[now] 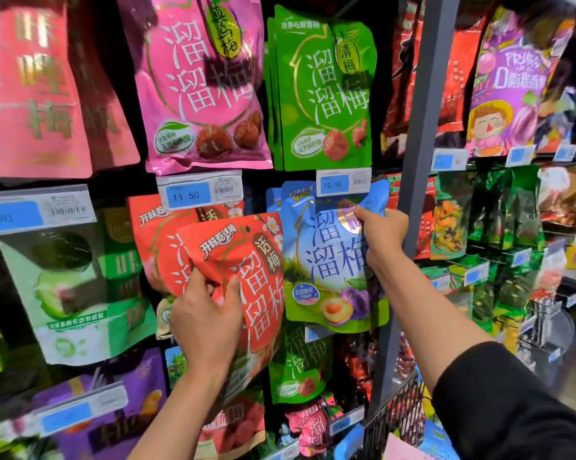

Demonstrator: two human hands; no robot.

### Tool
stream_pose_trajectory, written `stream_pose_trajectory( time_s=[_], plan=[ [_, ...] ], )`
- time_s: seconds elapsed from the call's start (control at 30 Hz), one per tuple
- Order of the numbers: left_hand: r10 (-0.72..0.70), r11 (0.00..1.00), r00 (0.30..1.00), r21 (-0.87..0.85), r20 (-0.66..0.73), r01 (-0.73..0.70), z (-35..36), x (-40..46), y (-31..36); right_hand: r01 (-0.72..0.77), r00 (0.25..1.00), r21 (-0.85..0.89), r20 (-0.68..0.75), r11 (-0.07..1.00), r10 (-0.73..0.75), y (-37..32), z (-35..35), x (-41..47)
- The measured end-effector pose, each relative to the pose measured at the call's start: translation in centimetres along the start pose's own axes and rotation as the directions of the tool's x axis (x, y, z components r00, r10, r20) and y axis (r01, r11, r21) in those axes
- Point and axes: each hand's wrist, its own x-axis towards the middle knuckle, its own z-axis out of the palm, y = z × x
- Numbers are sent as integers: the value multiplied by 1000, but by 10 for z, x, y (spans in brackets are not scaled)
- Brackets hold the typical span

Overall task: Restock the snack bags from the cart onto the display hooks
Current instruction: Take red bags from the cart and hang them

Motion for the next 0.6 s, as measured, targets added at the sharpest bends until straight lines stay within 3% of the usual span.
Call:
stream_pose_trajectory(
  time_s=[0.23,0.6],
  plan=[
    [20,1000,1000,-12,8,-20,-1,-5,7,23,991,-74,-131,997,-33,0,-5,-5],
    [24,999,1000,-32,-13,-24,-12,-7,-4,14,986,-145,-161,989,-37,-18,4,-22]
  ],
)
